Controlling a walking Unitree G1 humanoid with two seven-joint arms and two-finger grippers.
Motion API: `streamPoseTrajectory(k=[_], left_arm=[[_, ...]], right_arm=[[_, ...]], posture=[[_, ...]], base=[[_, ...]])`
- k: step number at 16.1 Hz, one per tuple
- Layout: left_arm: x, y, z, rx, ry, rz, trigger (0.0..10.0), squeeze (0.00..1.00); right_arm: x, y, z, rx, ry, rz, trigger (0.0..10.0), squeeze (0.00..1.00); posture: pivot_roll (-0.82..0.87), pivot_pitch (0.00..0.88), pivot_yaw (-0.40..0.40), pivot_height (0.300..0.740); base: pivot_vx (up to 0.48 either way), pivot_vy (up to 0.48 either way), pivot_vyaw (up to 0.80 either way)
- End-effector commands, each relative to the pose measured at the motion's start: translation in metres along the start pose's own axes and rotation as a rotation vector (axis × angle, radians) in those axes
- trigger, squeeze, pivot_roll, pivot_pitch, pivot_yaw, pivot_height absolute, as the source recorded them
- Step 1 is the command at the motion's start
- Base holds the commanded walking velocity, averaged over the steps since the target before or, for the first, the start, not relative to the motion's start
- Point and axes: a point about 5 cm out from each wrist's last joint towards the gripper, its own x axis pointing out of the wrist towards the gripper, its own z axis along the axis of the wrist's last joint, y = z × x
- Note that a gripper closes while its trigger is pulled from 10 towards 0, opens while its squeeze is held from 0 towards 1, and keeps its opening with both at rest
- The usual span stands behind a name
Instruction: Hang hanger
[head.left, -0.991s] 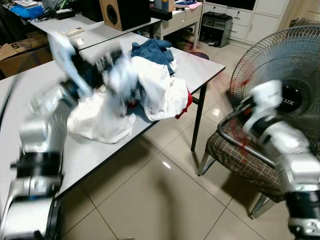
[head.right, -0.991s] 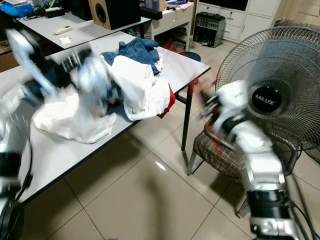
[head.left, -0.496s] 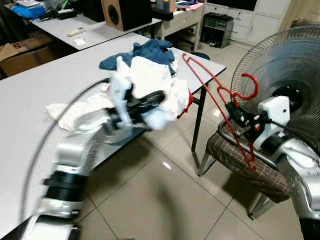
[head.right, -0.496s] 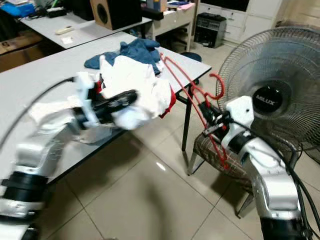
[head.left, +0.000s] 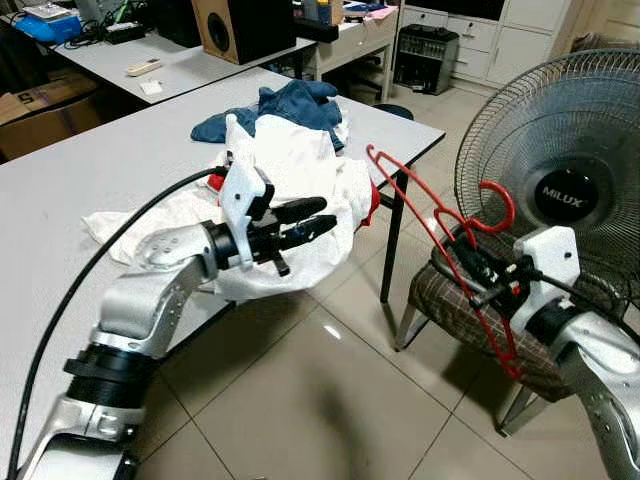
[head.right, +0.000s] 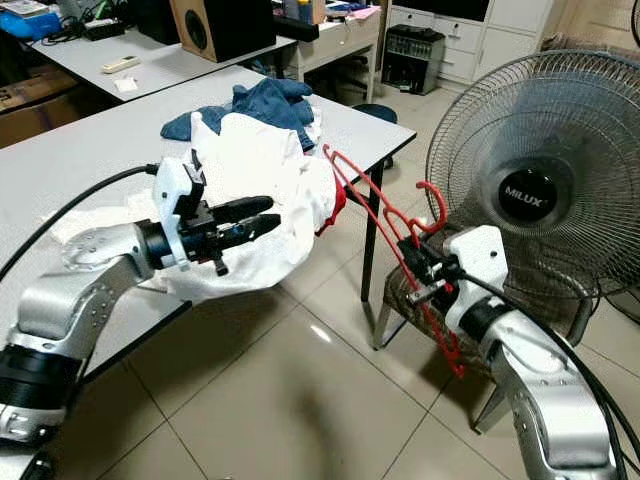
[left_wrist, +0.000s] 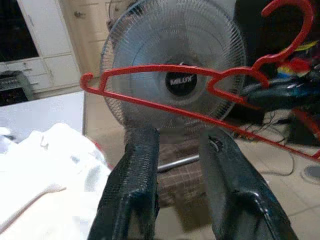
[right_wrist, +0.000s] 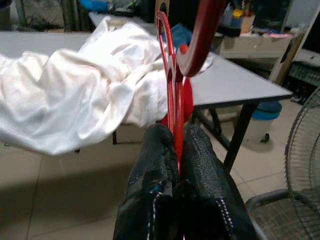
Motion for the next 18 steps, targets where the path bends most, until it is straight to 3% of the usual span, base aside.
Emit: streamPoseTrajectory(k=[1,2,3,4,6,8,10,15,18], left_arm=[[-0.005,0.016,-0.011,0.116,0.123,0.12,10.0,1.0],[-0.007,0.021,-0.015,0.163,0.172,0.16,10.0,1.0],[-0.013,0.025,-0.03,0.266,0.297,0.15,10.0,0.37],[-0.016,0.022,-0.041,0.322,0.381,0.098,10.0,0.0],[-0.012,0.019,-0.052,0.348,0.415,0.08,10.0,0.0],[-0.009,0.022,-0.067,0.395,0.47,0.11,10.0,0.0],[-0.012,0.031,-0.077,0.459,0.536,0.178,0.0,0.0],[-0.02,0.049,-0.083,0.54,0.609,0.317,0.0,0.0],[-0.021,0.049,-0.092,0.545,0.639,0.311,0.0,0.0]], right_arm=[[-0.004,0.002,0.002,-0.022,0.025,0.021,10.0,0.0],[-0.006,0.002,0.001,-0.027,0.035,0.032,10.0,0.0],[-0.013,0.007,0.0,-0.051,0.08,0.095,10.0,0.0],[-0.02,0.01,-0.004,-0.082,0.13,0.152,10.0,0.0],[-0.028,0.01,-0.012,-0.122,0.205,0.161,10.0,0.0],[-0.03,0.01,-0.013,-0.099,0.202,0.128,10.0,0.0],[-0.031,0.02,-0.012,-0.077,0.201,0.176,10.0,0.0],[-0.029,0.029,-0.015,-0.056,0.205,0.215,10.0,0.0],[-0.028,0.032,-0.016,-0.047,0.207,0.226,10.0,0.0]], posture=[[-0.09,0.0,0.066,0.74],[-0.09,0.0,0.066,0.74],[-0.09,0.0,0.066,0.74],[-0.09,0.0,0.066,0.74],[-0.09,0.0,0.066,0.74],[-0.09,0.0,0.066,0.74],[-0.11,0.0,0.079,0.74],[-0.11,0.0,0.077,0.74],[-0.11,0.0,0.075,0.74]], base=[[0.0,0.0,0.0],[0.0,0.0,0.0],[0.0,0.0,0.0],[0.0,0.0,0.0],[0.0,0.0,0.0],[0.0,0.0,0.0],[0.0,0.0,0.0],[0.0,0.0,0.0],[0.0,0.0,0.0]])
